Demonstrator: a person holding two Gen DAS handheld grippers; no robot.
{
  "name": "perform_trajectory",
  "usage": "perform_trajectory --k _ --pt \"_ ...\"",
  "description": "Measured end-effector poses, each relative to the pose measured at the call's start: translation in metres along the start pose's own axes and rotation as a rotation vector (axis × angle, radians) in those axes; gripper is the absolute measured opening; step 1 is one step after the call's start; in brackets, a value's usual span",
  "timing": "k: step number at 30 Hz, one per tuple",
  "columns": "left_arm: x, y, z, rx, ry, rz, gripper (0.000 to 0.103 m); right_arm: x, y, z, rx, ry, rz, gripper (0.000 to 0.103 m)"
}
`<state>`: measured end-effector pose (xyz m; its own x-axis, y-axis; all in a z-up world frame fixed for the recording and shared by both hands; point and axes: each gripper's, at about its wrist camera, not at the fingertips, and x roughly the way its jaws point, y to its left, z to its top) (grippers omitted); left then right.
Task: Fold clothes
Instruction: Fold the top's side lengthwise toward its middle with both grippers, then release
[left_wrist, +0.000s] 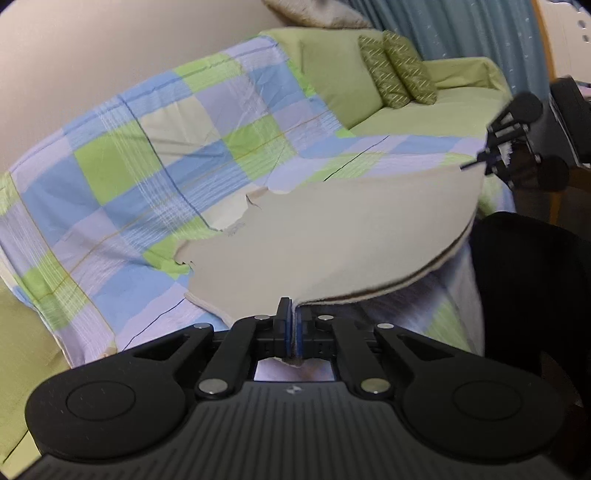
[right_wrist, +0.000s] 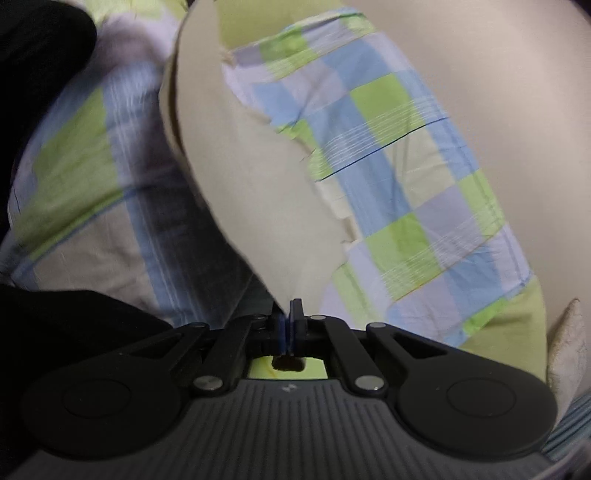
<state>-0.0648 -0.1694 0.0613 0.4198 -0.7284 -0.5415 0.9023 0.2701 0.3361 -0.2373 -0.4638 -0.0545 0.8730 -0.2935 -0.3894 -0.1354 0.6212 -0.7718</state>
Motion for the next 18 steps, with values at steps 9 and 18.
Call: perform_trajectory --k 9,18 --pt "-0.02 0.012 0.01 -0.062 -0.01 0.027 0.0 -0.055 -0.014 0.022 -0.024 0.007 0.013 0.0" --pt "0.118 0.128 0.036 -0.139 0.057 0.038 0.0 0.075 -0.124 0.04 0.116 0.039 0.186 0.0"
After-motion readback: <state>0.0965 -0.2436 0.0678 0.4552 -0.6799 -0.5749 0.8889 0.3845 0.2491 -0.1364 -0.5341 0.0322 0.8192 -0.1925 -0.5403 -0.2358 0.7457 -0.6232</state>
